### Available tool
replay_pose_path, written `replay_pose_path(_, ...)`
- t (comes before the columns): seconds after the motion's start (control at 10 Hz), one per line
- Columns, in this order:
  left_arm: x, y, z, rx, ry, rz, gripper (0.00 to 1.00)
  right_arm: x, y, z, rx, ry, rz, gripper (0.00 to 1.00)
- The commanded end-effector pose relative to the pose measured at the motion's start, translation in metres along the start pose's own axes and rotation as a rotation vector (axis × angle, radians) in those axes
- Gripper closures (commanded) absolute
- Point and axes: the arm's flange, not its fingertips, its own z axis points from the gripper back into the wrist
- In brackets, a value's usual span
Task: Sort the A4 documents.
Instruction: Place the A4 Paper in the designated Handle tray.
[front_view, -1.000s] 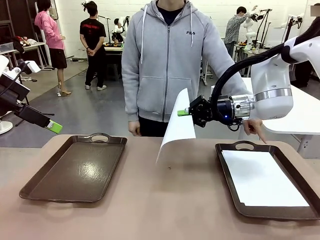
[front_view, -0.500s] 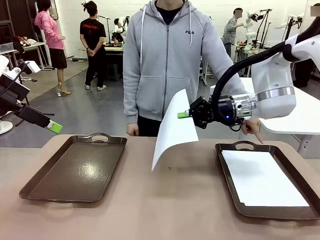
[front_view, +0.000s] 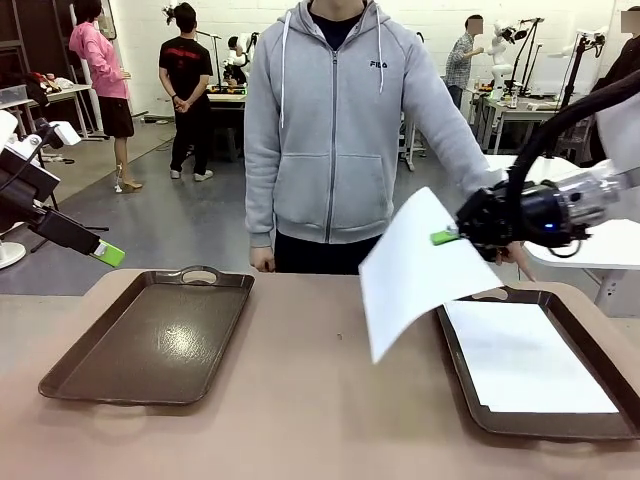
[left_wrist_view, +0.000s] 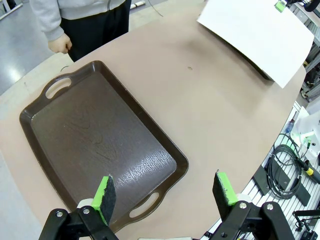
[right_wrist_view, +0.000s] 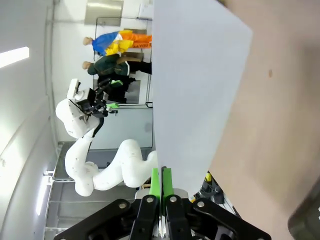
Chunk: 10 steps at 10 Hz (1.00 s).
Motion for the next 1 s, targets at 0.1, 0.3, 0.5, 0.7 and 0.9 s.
replay_pose_path(0.1, 0.000, 0.000, 0.000, -0.007, -0.003, 0.001, 0.00, -0.006, -0.028, 0.024, -0.066, 0.006, -0.050, 0.99)
replay_pose_path(0.3, 0.000, 0.000, 0.000, -0.007, -0.003, 0.001, 0.00, -0.007, -0.074, 0.043, -0.028, -0.004, -0.077, 0.99)
replay_pose_path(0.5, 0.000, 0.000, 0.000, -0.007, -0.003, 0.001, 0.00, -0.010, -0.111, 0.056, 0.014, -0.027, -0.084, 0.99)
replay_pose_path(0.7, 0.000, 0.000, 0.000, -0.007, -0.003, 0.001, 0.00, -0.020, -0.135, 0.080, 0.002, -0.074, -0.098, 0.99)
replay_pose_path(0.9, 0.000, 0.000, 0.000, -0.007, -0.003, 0.001, 0.00, -0.031, -0.147, 0.105, -0.072, -0.137, -0.097, 0.99)
